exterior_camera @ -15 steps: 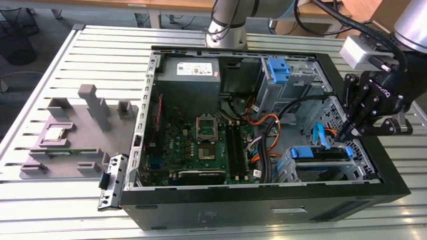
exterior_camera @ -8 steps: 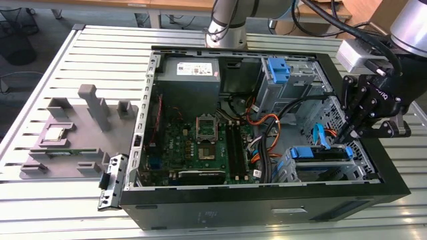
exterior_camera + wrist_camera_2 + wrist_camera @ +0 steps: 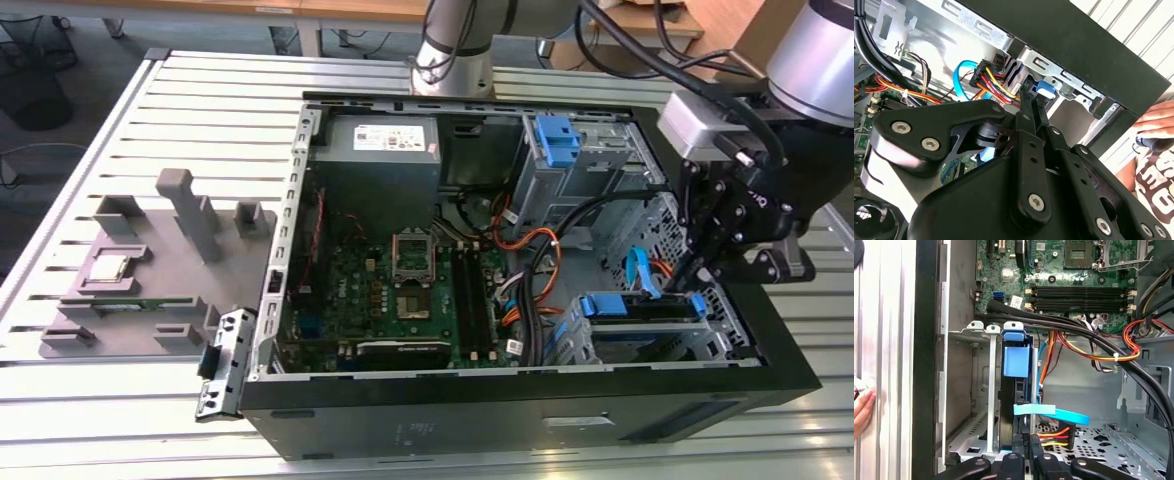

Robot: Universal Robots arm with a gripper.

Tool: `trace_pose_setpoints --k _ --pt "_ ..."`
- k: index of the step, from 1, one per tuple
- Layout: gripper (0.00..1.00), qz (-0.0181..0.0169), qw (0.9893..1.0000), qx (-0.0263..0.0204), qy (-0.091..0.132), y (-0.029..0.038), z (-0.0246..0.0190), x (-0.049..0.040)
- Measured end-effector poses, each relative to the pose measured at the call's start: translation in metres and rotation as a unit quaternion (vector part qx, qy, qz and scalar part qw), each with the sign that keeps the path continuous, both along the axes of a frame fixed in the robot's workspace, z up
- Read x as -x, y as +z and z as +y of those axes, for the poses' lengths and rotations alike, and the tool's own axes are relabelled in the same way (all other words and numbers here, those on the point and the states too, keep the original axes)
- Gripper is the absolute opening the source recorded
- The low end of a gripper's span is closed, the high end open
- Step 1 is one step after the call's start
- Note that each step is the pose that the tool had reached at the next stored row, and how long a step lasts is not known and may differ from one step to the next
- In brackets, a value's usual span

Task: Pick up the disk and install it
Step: 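Insert the second disk wire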

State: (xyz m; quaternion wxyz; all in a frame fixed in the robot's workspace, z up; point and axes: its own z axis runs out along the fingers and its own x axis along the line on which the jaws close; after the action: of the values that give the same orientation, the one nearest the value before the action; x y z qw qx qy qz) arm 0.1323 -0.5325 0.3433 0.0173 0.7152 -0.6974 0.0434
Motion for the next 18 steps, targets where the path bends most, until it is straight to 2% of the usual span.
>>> trace_pose_setpoints --k 18 --pt "0.17 -0.0366 0.9993 -0.0021 0.007 -0.0048 -0.0049 0.0183"
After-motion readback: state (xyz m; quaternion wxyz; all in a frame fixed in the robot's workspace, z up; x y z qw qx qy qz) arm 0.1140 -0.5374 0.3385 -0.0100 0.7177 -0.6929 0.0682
